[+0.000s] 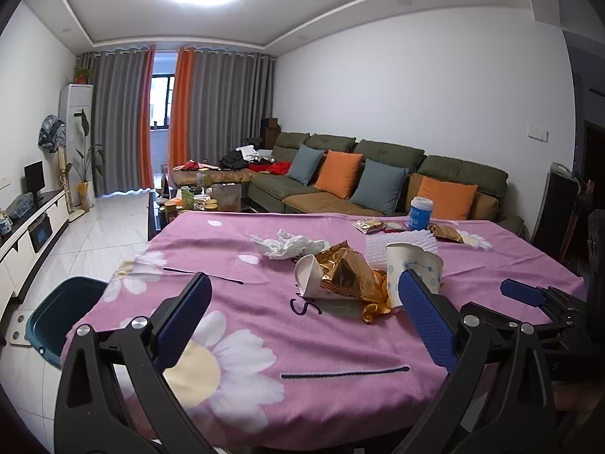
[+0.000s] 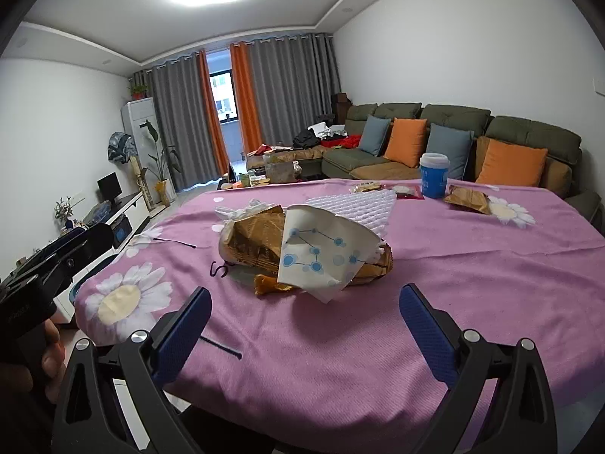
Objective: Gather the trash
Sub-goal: 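Grasp the blue-dotted paper cup with the right gripper, then grasp the white crumpled tissue with the left gripper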
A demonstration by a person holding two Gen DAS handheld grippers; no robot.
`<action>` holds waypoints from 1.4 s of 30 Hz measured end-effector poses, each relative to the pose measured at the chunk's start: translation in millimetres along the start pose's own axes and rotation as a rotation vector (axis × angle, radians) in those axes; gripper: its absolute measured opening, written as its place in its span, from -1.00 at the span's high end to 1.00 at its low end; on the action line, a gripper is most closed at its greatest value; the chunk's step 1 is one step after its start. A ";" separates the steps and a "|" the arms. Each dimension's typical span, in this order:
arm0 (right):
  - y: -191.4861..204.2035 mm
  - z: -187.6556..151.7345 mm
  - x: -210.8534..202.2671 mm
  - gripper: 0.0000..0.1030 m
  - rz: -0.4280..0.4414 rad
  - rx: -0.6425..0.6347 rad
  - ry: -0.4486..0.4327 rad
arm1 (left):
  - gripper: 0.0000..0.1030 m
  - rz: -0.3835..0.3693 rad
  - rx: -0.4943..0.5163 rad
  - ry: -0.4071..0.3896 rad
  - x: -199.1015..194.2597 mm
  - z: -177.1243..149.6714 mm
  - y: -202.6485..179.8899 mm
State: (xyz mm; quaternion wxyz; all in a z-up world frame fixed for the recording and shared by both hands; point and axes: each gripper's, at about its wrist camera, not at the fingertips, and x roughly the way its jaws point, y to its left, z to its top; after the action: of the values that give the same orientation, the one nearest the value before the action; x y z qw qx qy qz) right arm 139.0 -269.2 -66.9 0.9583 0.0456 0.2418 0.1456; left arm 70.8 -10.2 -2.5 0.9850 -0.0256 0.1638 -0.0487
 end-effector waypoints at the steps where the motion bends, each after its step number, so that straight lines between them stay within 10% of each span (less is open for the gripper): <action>1: -0.1 1.4 4.7 -0.86 -0.001 0.008 0.007 | -0.89 -0.002 0.001 0.003 5.4 1.1 0.9; 16: -2.6 18.6 78.6 -0.86 -0.030 0.121 0.101 | -0.89 0.027 0.041 0.022 105.8 43.1 33.2; 31: -24.0 15.3 105.7 -0.35 0.023 0.283 0.187 | -0.89 0.000 0.110 0.051 192.8 67.9 46.9; 42: -11.8 31.3 73.4 -0.34 0.047 0.186 0.060 | -0.89 -0.049 0.026 0.286 273.0 54.3 61.0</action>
State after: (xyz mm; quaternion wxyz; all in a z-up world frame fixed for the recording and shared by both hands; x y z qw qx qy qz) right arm 218.6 -258.8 -74.3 0.9385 0.1356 0.2817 0.1464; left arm 350.9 23.8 -42.6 0.9503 -0.0096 0.3013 -0.0780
